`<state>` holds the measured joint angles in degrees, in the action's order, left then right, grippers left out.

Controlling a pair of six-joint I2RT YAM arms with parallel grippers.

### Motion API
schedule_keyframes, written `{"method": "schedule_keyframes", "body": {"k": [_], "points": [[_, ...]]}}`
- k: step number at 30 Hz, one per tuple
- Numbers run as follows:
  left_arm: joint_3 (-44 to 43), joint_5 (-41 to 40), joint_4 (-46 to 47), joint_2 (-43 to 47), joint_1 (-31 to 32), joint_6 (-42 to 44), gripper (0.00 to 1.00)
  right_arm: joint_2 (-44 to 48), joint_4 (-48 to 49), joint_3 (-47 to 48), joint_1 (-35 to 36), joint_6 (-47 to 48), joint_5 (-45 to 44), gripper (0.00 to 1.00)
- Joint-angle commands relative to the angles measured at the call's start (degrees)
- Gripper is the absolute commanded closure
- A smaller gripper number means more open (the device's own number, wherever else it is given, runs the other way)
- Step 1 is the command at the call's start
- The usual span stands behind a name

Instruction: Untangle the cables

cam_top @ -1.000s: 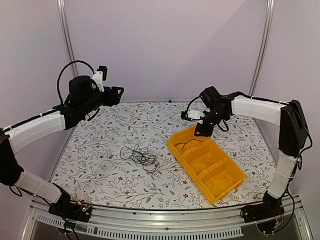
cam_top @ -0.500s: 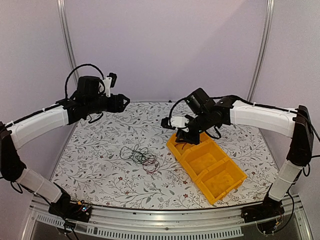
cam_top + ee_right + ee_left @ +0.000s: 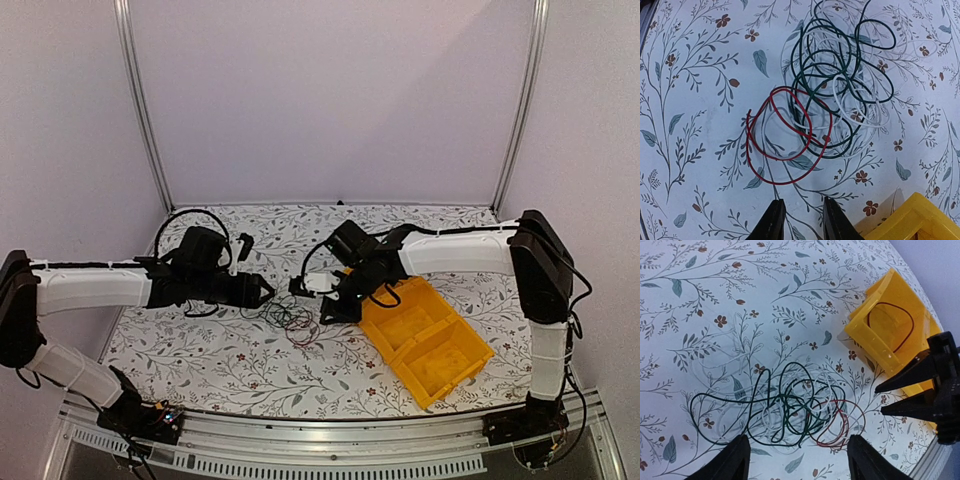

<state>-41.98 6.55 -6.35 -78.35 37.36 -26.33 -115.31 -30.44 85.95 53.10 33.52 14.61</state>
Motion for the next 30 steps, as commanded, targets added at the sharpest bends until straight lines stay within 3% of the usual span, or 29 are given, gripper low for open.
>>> {"method": "schedule_keyframes", "body": {"k": [1, 9, 16, 30], "points": [[2.31, -3.32, 4.76, 1.03, 0.74, -5.19, 0.32, -3.05, -0.29, 3.14, 0.3, -6.88, 2.64, 0.69], [3.83, -5.29, 5.39, 1.95, 1.02, -7.16, 0.32, -6.28, -1.93, 6.45, 0.26, -12.05, 3.45, 0.67], [4.51, -7.18, 5.05, 3.9, 1.4, -7.73, 0.33, -11.63, -5.03, 11.46, 0.25, -14.46, 4.42, 0.71], [4.32, -8.29, 5.38, 2.74, 1.55, -7.14, 0.33, -12.6, -5.81, 10.23, 0.25, -16.5, 1.8, 0.69]]}}
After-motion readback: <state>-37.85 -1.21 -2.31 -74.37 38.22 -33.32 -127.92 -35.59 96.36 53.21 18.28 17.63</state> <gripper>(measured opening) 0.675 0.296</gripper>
